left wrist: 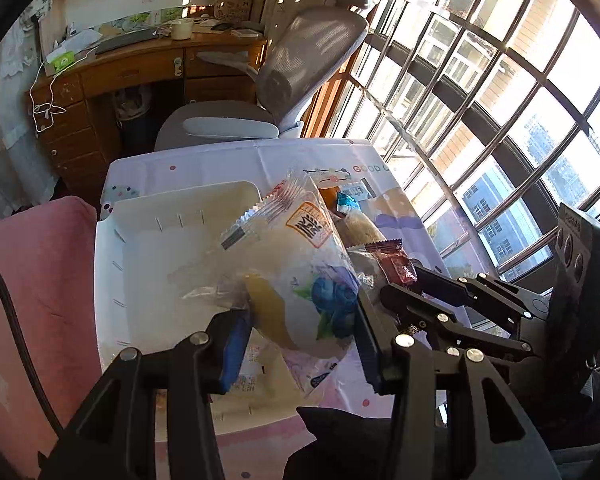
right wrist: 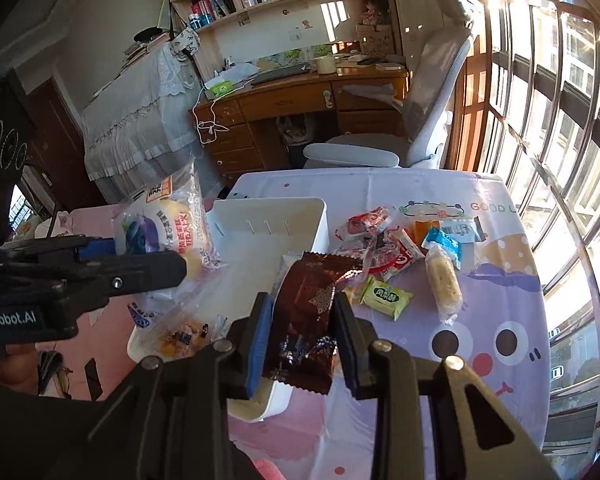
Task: Organize snacks
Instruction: 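Carry both held snacks into the white tray and open both tools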
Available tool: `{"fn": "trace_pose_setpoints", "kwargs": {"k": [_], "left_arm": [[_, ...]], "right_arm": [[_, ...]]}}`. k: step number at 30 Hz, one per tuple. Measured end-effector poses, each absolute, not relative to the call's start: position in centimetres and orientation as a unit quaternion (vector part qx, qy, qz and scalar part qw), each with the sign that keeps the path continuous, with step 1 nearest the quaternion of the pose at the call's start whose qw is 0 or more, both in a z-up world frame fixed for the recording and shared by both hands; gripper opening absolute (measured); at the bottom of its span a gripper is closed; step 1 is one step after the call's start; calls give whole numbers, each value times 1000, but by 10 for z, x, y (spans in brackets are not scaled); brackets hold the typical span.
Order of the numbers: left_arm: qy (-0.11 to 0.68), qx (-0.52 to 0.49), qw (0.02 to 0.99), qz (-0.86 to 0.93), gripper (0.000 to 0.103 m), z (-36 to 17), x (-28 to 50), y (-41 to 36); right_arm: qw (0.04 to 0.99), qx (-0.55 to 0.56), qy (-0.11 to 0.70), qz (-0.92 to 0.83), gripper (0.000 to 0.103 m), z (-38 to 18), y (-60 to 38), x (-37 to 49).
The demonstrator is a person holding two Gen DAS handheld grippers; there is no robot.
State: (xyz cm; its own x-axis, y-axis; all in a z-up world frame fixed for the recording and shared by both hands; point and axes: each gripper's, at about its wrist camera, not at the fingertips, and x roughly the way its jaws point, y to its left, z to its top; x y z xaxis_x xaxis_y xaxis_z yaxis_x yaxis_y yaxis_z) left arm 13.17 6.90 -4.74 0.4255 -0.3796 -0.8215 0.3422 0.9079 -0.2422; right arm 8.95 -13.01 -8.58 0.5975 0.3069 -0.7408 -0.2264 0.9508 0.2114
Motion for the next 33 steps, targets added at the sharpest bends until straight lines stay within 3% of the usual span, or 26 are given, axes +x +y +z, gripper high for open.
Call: {"fn": "trace_pose_setpoints", "kwargs": {"k": [18, 20, 22, 26, 33], "left_arm": [[513, 0, 824, -240, 47, -92, 161, 183], [515, 8, 824, -236, 50, -94, 162, 185], [517, 12, 825, -227, 53, -95, 162, 186], [516, 3, 825, -232, 72, -94, 159, 186], [517, 1, 822, -240, 76, -92, 152, 177]], "right_arm": [[895, 100, 412, 138, 32, -103, -32, 97], [896, 100, 411, 133, 32, -104, -27, 98], [892, 103, 423, 124, 39, -108, -24, 100], [888, 111, 433, 112, 44, -111, -26, 98], [887, 118, 436, 98, 48, -110, -35, 85]]}}
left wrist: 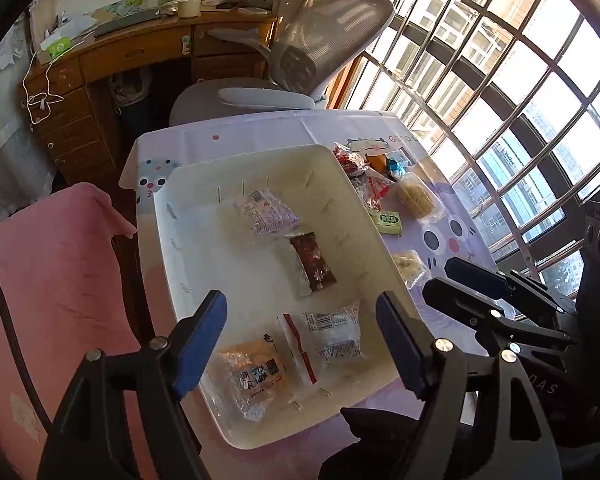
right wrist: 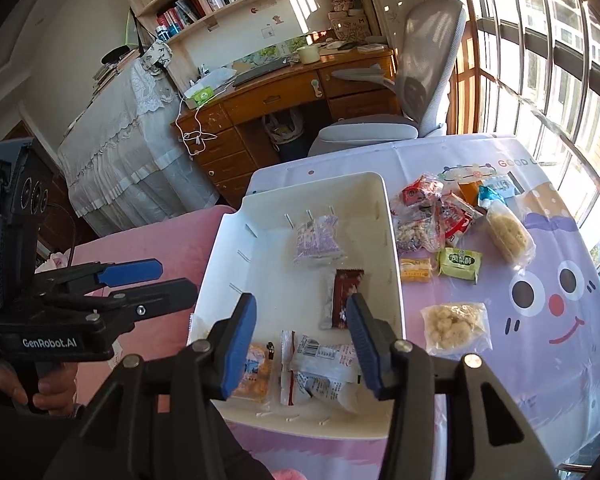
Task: Organize snacks
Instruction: 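Carry both held snacks into the white tray and open both tools, then withdraw both tools from the tray toward the remaining snacks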
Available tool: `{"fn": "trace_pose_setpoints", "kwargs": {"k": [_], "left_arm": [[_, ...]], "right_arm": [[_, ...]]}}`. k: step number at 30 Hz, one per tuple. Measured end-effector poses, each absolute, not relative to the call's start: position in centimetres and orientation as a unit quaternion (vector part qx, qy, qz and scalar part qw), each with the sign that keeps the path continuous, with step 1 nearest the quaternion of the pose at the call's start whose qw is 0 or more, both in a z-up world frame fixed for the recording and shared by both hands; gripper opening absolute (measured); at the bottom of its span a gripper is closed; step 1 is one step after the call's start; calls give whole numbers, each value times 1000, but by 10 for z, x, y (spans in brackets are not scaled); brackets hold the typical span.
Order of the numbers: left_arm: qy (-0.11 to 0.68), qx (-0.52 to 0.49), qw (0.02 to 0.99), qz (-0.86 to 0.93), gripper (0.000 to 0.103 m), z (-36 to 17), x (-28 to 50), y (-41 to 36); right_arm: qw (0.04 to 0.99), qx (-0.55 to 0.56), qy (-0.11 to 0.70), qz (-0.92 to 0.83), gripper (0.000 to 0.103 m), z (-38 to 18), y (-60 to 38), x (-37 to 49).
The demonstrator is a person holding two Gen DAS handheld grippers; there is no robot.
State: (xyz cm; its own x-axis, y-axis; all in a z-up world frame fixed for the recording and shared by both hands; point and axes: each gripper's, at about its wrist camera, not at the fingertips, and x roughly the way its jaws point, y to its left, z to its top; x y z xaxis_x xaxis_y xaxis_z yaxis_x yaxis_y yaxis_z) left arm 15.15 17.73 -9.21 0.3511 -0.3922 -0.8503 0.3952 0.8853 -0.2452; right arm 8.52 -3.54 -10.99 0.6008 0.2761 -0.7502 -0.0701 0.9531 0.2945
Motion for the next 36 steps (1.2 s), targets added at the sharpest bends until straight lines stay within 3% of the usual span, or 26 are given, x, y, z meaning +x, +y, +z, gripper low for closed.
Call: {"fn": "trace_pose_setpoints", "kwargs": {"k": [36], "left_arm": [[562, -37, 807, -179, 81, -106, 78, -11]], "right_arm": [[856, 103, 497, 101, 48, -123, -233, 48]]}}
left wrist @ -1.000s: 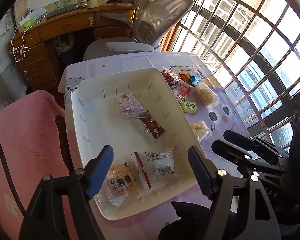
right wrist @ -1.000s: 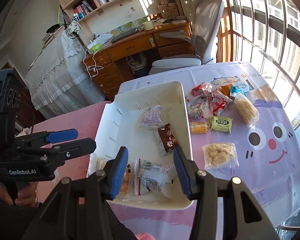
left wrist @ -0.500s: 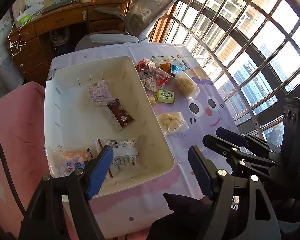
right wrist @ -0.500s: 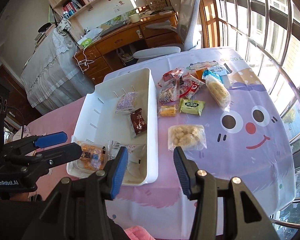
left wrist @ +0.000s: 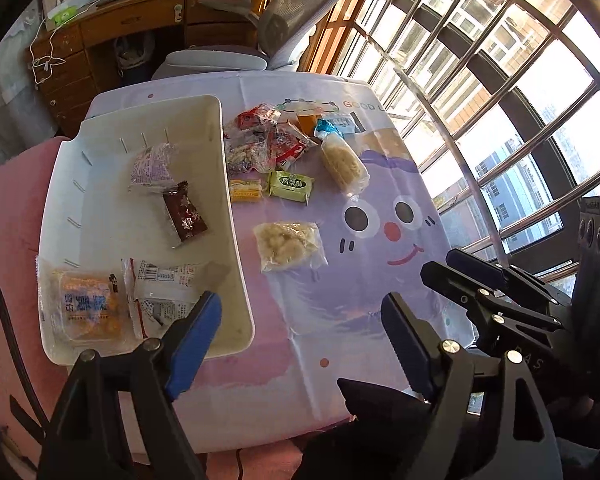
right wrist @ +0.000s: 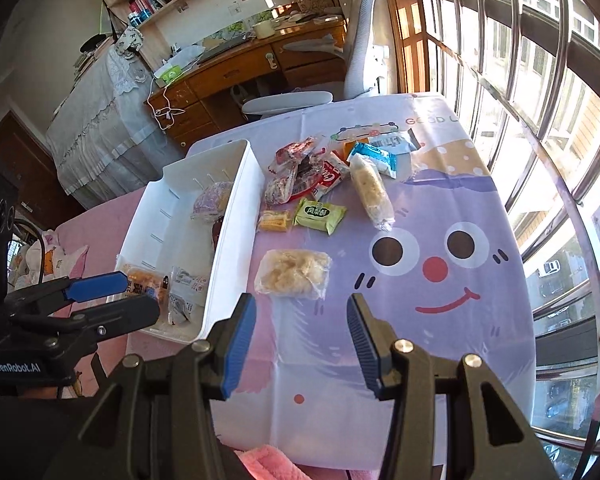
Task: Organize snacks
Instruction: 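Withdraw both tools from the tray toward the remaining snacks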
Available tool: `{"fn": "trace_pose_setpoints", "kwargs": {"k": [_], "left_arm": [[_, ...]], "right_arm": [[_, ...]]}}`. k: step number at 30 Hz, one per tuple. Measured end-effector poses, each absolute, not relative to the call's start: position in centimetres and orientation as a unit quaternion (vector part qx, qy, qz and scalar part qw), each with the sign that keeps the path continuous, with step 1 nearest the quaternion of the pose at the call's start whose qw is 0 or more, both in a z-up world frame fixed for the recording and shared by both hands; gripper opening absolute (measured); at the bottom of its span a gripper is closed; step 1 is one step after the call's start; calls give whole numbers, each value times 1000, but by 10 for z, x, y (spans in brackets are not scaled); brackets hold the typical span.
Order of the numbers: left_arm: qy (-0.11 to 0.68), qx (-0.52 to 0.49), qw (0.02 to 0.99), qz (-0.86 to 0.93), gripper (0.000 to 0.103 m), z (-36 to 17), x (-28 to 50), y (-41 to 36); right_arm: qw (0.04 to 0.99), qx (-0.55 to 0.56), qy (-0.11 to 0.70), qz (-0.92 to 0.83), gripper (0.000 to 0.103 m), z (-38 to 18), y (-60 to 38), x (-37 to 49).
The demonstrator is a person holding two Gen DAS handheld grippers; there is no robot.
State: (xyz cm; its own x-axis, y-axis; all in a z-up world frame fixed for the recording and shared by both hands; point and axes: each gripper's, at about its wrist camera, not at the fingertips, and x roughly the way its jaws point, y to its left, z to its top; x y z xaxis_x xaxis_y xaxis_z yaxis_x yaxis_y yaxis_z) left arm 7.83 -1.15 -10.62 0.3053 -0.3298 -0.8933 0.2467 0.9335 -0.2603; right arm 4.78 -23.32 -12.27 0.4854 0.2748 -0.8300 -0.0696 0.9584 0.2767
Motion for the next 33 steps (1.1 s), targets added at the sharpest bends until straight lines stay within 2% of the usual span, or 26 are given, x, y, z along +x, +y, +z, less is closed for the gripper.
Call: {"fn": "trace_pose_setpoints", "kwargs": {"k": [14, 17, 33], "left_arm": [[577, -134, 804, -62, 82, -129, 87, -45], [582, -162, 796, -43, 85, -135, 88, -47], [632, -254, 726, 91, 86, -185, 120, -60]], "right_arm": [[856, 45, 492, 151, 48, -122, -298, 77], [855, 38, 494, 156, 48, -126, -305, 83], [861, 27, 471, 190, 48, -152, -307, 120]]}}
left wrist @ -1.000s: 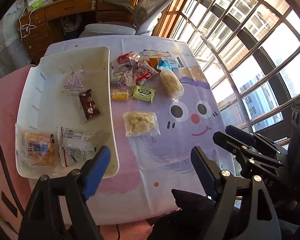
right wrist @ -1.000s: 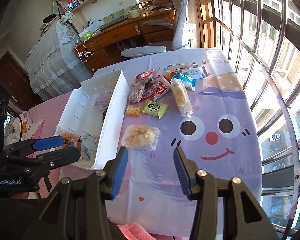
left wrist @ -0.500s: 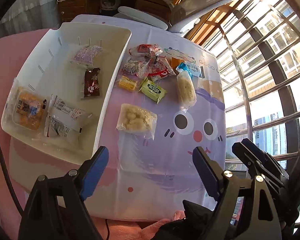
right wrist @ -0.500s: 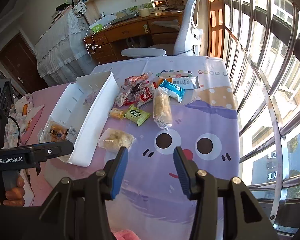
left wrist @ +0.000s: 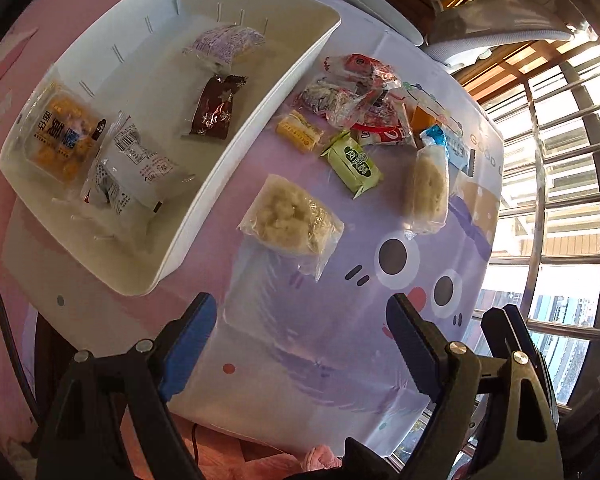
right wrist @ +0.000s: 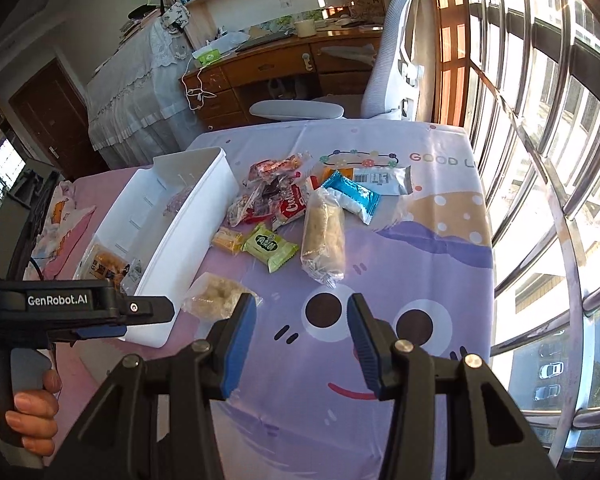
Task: Organize snacks
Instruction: 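Withdraw both tools from the tray toward the remaining snacks, then grasp the clear puffed-snack bag with the left tool while the right tool grasps another clear snack bag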
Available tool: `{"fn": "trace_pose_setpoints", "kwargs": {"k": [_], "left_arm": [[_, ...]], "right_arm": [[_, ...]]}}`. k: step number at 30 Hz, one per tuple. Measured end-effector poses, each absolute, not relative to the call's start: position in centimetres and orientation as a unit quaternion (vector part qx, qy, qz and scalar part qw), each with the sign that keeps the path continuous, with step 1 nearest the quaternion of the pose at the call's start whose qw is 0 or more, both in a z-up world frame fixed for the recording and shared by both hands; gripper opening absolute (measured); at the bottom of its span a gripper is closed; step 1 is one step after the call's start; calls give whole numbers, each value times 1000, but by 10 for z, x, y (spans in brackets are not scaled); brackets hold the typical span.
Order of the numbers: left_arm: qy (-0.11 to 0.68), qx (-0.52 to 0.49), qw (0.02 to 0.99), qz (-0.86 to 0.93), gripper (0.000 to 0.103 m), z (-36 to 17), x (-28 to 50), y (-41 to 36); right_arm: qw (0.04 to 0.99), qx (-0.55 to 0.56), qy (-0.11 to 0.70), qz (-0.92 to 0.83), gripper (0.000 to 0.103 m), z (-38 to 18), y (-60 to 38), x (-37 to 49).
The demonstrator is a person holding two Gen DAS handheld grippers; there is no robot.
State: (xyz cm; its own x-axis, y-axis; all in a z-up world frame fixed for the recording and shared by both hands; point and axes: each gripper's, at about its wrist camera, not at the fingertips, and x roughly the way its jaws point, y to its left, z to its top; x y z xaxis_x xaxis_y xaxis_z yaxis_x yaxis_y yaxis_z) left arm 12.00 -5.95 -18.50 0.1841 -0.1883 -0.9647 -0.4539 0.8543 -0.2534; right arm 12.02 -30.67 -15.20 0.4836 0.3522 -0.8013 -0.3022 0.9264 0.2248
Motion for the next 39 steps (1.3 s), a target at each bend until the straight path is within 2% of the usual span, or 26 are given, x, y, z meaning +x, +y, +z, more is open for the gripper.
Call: {"fn": "trace_pose_setpoints", "kwargs": {"k": [4, 6, 13, 25, 39], "left_arm": [[637, -262, 715, 123, 86, -197, 134, -62], [641, -265, 708, 135, 86, -205, 142, -64], [654, -260, 691, 167, 86, -230, 168, -68], [677, -249, 662, 204, 86, -271, 193, -62], [680, -276, 646, 210, 86, -301, 195, -54]], "right_arm": [[867, 22, 461, 188, 57, -163, -305, 135], [868, 20, 459, 188, 58, -171, -304, 143], [878, -12, 435, 201, 58, -197, -294, 168], [865, -23, 452, 217, 58, -245, -276, 195], [860, -26, 460, 219, 58, -269, -269, 209]]}}
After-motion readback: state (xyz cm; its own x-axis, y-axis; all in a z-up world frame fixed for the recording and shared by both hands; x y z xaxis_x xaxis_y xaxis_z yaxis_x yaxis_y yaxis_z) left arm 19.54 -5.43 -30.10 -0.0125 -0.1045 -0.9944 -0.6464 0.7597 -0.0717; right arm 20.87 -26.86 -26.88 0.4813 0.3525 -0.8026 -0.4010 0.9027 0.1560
